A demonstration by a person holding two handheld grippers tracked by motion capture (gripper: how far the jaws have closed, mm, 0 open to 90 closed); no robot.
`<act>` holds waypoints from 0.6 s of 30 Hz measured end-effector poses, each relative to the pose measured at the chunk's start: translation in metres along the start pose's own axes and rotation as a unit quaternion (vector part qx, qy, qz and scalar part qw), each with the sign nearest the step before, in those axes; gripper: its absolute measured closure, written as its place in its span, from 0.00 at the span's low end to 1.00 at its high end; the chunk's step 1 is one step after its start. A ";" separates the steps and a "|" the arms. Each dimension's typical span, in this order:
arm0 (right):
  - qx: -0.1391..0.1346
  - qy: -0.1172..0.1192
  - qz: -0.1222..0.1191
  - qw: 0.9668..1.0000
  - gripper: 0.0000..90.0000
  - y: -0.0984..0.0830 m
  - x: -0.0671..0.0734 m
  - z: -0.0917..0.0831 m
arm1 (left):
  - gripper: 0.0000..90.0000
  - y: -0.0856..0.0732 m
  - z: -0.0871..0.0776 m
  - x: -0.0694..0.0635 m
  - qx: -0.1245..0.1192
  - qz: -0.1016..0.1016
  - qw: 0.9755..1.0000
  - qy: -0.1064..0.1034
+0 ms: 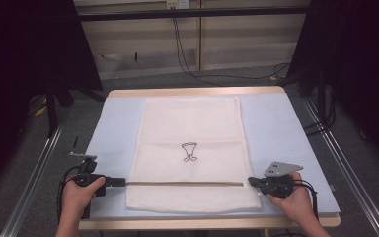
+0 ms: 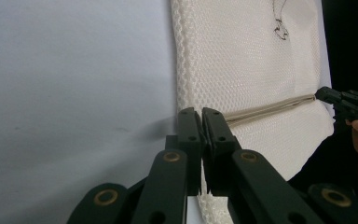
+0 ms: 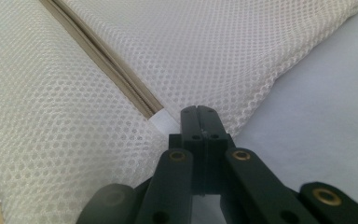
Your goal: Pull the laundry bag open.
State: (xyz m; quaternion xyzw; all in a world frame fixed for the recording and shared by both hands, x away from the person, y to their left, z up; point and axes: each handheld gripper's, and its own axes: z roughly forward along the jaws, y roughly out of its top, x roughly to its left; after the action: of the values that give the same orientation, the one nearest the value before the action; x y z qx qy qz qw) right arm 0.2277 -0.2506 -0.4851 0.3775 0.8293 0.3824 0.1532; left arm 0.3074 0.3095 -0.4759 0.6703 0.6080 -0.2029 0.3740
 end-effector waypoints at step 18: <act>-0.074 -0.139 0.091 0.983 0.27 -0.008 -0.044 -0.021 | 0.20 0.010 0.003 -0.014 -0.208 0.165 0.949 0.172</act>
State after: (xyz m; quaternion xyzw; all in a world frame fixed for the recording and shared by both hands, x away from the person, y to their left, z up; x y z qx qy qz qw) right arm 0.2417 -0.2981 -0.4786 0.4883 0.7318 0.3988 0.2588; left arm 0.3148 0.2980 -0.4650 0.6934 0.5725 0.1113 0.4232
